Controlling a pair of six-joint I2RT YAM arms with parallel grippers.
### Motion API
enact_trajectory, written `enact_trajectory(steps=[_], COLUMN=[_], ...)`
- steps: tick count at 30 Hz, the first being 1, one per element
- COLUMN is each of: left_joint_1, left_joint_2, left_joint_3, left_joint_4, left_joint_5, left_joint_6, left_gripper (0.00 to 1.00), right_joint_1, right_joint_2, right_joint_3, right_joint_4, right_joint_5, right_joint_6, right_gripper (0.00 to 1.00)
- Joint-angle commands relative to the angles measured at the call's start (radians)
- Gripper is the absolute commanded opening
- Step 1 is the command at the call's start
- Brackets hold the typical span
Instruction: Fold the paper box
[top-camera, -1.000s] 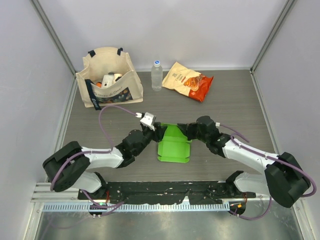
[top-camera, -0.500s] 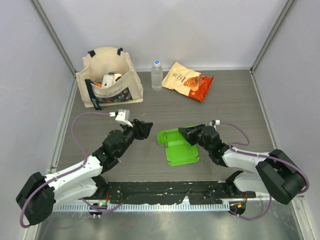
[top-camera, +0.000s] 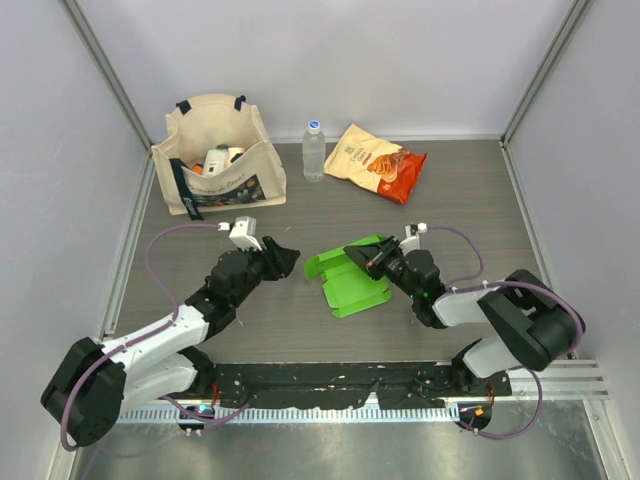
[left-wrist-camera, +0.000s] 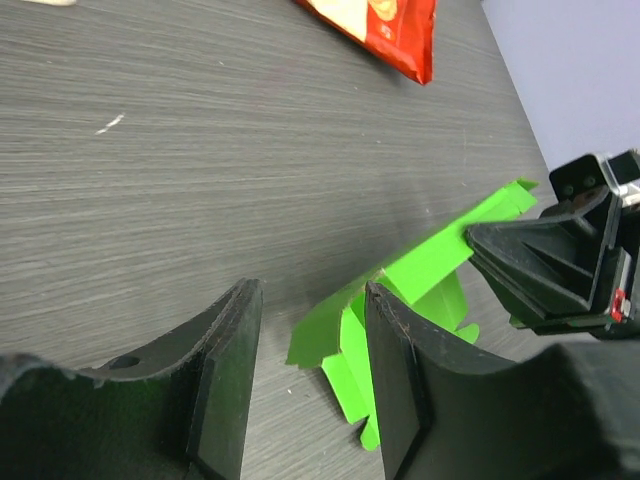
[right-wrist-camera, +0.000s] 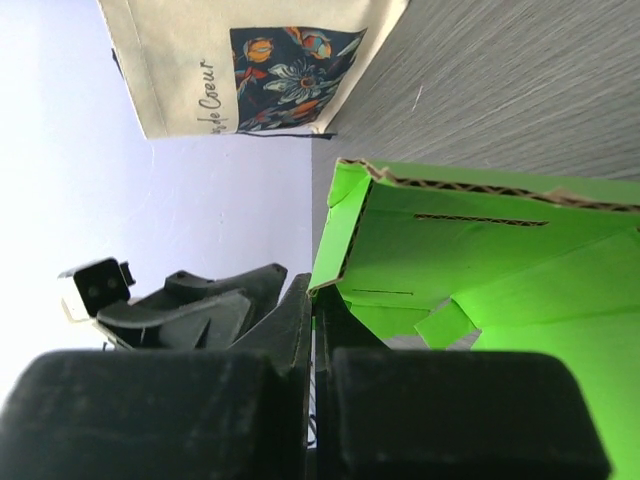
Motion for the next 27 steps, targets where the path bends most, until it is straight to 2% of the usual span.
enact_trajectory(steps=[1, 3, 8, 14, 21, 27], left_joint_1=[0.050, 0.067, 0.075, 0.075, 0.059, -0.013], left_joint_2=[-0.004, -0.002, 0.002, 0.064, 0.246, 0.346], left_joint_3=[0.022, 0.021, 0.002, -0.019, -0.039, 0.002], left_joint_4=[-0.009, -0.032, -0.052, -0.022, 0.107, 0.092], left_joint_5=[0.039, 0.041, 0.024, 0.094, 0.202, 0.176], left_joint_6=[-0.020, -0.022, -0.010, 0.042, 0.053, 0.101], left_gripper=[0.49, 0.49, 0.48, 0.41, 0.38, 0.33], right_joint_1=[-0.013, -0.013, -0.017, -0.019, -0.034, -0.046], right_joint_2=[0.087, 0.146, 0.219, 0.249, 0.279, 0.330], right_joint_3=[-0.027, -0.039, -0.087, -0.110, -0.119, -0.104], right_joint_4=[0.287, 0.400, 0.539, 0.560, 0.565, 0.580], right_joint_5=[-0.107, -0.127, -0.166, -0.195, -0.201, -0.175], right_joint_6=[-0.072, -0.074, -0.056, -0.063, -0.048, 0.020], right_gripper=[0.01, 0.01, 0.01, 0.01, 0.01, 0.01])
